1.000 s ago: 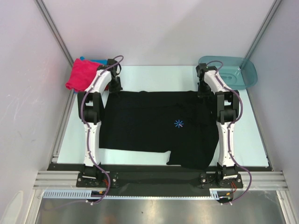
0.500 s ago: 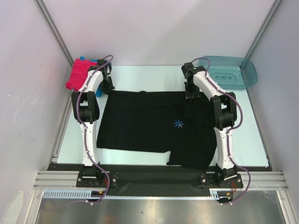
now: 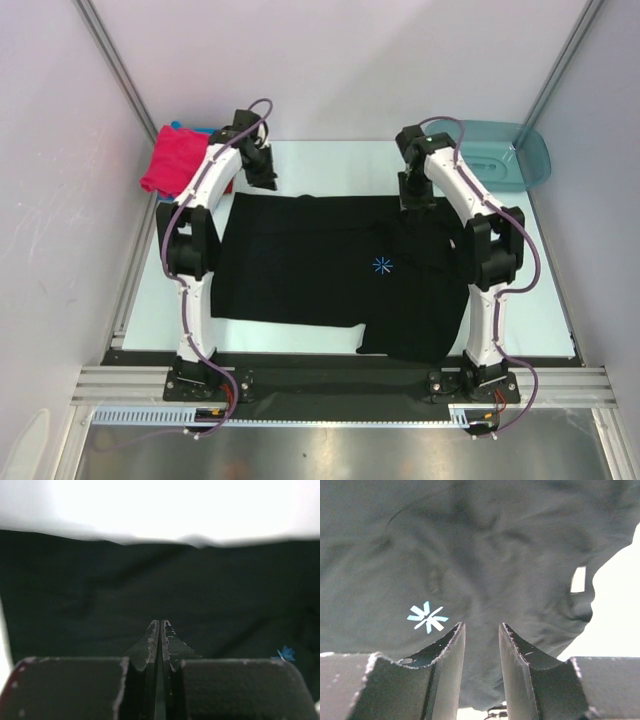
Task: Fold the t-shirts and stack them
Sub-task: Fold the tshirt
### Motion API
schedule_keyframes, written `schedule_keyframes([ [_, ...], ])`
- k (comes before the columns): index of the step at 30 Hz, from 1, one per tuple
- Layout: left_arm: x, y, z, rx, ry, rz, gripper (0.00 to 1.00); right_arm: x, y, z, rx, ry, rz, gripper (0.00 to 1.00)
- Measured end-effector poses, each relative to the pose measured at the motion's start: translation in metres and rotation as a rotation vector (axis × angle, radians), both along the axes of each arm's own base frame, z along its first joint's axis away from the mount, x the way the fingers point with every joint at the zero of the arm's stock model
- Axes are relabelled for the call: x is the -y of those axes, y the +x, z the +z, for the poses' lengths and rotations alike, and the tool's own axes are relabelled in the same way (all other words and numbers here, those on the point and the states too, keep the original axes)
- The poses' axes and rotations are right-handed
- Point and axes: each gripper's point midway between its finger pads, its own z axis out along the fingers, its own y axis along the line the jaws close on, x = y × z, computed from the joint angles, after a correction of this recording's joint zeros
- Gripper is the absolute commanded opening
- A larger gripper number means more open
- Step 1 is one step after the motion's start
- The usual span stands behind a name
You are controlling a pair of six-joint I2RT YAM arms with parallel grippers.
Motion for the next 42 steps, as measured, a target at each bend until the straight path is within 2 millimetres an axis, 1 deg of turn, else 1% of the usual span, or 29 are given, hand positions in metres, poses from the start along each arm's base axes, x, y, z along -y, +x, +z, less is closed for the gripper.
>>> schedule_keyframes([
  [4, 0.039, -0.015, 0.020, 0.032, -0.046, -0.073, 0.08, -0.026, -0.018, -0.008, -0.055, 0.037, 0.067, 0.38],
  [6, 0.050, -0.018, 0.024, 0.039, -0.056, -0.095, 0.08, -0.036, -0.022, -0.010, -0.063, 0.050, 0.093, 0.38],
  [8, 0.056, -0.020, 0.023, 0.036, -0.063, -0.102, 0.08, -0.045, -0.026, -0.012, -0.075, 0.066, 0.115, 0.38],
  [11, 0.056, -0.023, 0.019, 0.023, -0.061, -0.102, 0.08, -0.050, -0.033, -0.019, -0.097, 0.074, 0.134, 0.36],
  [16, 0.055, -0.022, 0.019, 0.023, -0.062, -0.098, 0.08, -0.052, -0.049, -0.041, -0.156, 0.056, 0.160, 0.36],
  [18, 0.055, -0.023, 0.019, 0.023, -0.063, -0.095, 0.08, -0.054, -0.052, -0.048, -0.165, 0.053, 0.170, 0.36],
  [23, 0.055, -0.024, 0.020, 0.023, -0.064, -0.092, 0.08, -0.061, -0.049, -0.059, -0.151, 0.066, 0.193, 0.37],
  [34, 0.052, -0.031, 0.027, 0.014, -0.058, -0.092, 0.06, -0.067, -0.037, -0.093, -0.140, 0.071, 0.205, 0.38],
  [37, 0.051, -0.032, 0.027, 0.010, -0.055, -0.091, 0.05, -0.069, -0.034, -0.101, -0.139, 0.071, 0.206, 0.34],
  [40, 0.051, -0.033, 0.026, 0.004, -0.052, -0.091, 0.05, -0.068, -0.033, -0.106, -0.143, 0.065, 0.206, 0.24],
  [41, 0.051, -0.033, 0.026, 0.003, -0.053, -0.090, 0.05, -0.068, -0.032, -0.105, -0.142, 0.065, 0.206, 0.18],
  [42, 0.051, -0.033, 0.026, 0.003, -0.053, -0.090, 0.05, -0.068, -0.032, -0.105, -0.141, 0.064, 0.205, 0.16],
])
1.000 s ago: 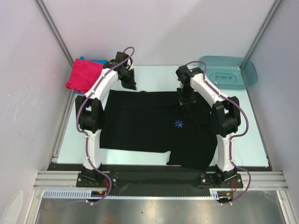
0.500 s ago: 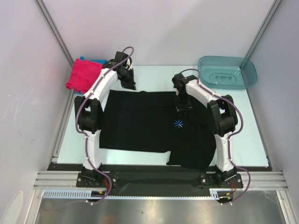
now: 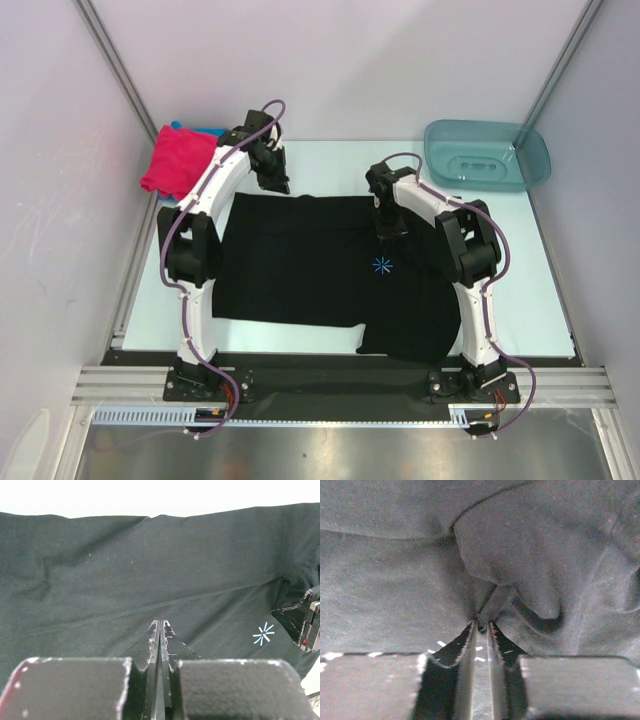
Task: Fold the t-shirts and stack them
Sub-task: Fold the tshirt
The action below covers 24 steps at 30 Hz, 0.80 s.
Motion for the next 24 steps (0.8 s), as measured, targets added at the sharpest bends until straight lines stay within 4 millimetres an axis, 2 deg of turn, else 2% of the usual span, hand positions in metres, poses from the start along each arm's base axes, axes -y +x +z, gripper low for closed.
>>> schedule_keyframes([
  [8, 0.000, 0.000, 0.000, -0.002, 0.001, 0.000, 0.04, 0.000, -0.001, 0.000, 0.006, -0.007, 0.003, 0.02],
  [14, -0.001, -0.004, -0.005, -0.016, 0.003, 0.000, 0.04, 0.000, -0.004, 0.004, 0.016, -0.014, 0.010, 0.00],
  [17, -0.001, -0.005, -0.009, -0.026, 0.005, 0.001, 0.04, -0.001, -0.007, 0.012, 0.022, -0.012, 0.016, 0.00],
  [24, 0.002, -0.007, -0.009, -0.028, 0.001, -0.003, 0.04, -0.006, -0.017, 0.044, 0.052, 0.010, 0.039, 0.00],
])
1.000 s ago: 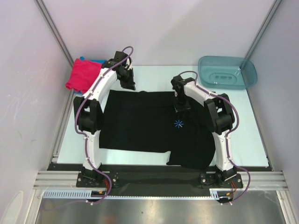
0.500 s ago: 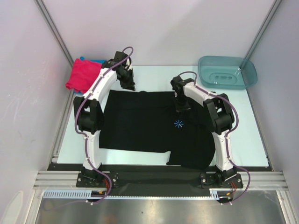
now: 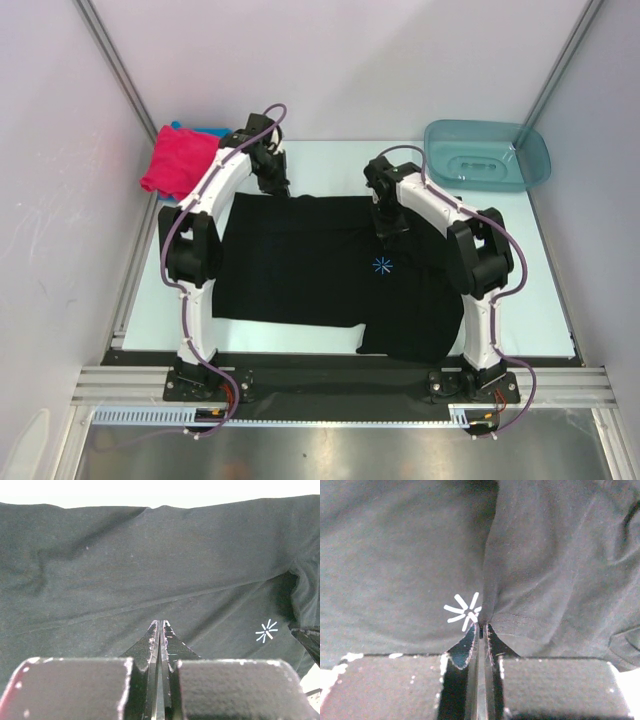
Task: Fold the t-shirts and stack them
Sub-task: Fold the tshirt
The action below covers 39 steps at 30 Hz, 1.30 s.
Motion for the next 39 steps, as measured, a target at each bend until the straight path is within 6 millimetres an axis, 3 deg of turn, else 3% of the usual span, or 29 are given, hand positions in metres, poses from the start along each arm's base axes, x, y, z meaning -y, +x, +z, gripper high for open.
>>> schedule_keyframes([
  [12, 0.012, -0.005, 0.001, -0.009, -0.022, -0.014, 0.03, -0.008, -0.024, 0.006, -0.082, 0.037, 0.044, 0.00],
  [13, 0.012, -0.005, 0.001, -0.009, -0.022, -0.015, 0.03, -0.009, -0.025, 0.007, -0.085, 0.040, 0.047, 0.04],
  [16, 0.013, -0.005, 0.001, -0.009, -0.022, -0.016, 0.06, -0.013, -0.029, 0.007, -0.100, 0.057, 0.062, 0.45],
  [17, 0.013, -0.005, 0.001, -0.009, -0.021, -0.017, 0.08, -0.013, -0.030, 0.007, -0.104, 0.060, 0.060, 0.50],
  [21, 0.013, -0.006, 0.001, -0.010, -0.018, -0.017, 0.23, -0.009, -0.030, 0.008, -0.104, 0.043, 0.060, 0.60],
  [25, 0.008, -0.010, -0.001, -0.016, 0.005, -0.011, 0.27, 0.002, -0.028, 0.019, -0.086, 0.025, 0.014, 0.61],
  [28, -0.001, -0.029, -0.004, -0.040, 0.031, -0.002, 0.31, 0.021, -0.025, 0.039, -0.069, 0.057, -0.077, 0.60],
  [32, -0.014, -0.074, -0.005, -0.081, 0.040, 0.021, 0.30, 0.059, -0.034, 0.067, -0.042, 0.117, -0.224, 0.60],
  [34, -0.020, -0.097, -0.002, -0.089, 0.032, 0.034, 0.29, 0.072, -0.056, 0.071, -0.062, 0.133, -0.282, 0.60],
  [39, -0.025, -0.145, -0.002, -0.109, 0.020, 0.042, 0.30, 0.076, -0.125, 0.061, -0.165, 0.165, -0.343, 0.62],
])
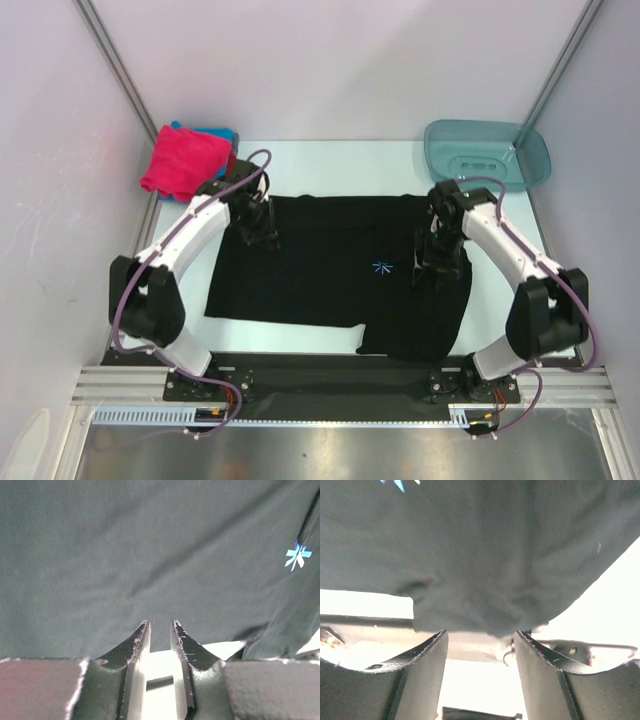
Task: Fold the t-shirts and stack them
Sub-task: Fold the tshirt
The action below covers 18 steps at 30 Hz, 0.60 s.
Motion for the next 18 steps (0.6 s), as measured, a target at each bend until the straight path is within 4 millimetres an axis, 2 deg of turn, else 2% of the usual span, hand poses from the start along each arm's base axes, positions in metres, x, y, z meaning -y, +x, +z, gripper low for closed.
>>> schedule_keyframes([
  [2, -0.002, -0.014, -0.002, -0.013, 0.002, 0.001, 0.32, 0.004, -0.024, -0.006, -0.040, 0.006, -0.032, 0.62],
  [7, -0.012, -0.043, -0.010, -0.077, 0.029, 0.037, 0.34, 0.017, -0.063, -0.014, -0.100, 0.024, -0.149, 0.62],
  [12, -0.028, -0.056, -0.012, -0.125, 0.100, 0.099, 0.36, 0.023, -0.090, -0.010, -0.133, 0.020, -0.227, 0.63],
  [18, -0.033, -0.062, -0.018, -0.149, 0.120, 0.114, 0.36, 0.026, -0.118, -0.013, -0.037, 0.037, -0.281, 0.64],
])
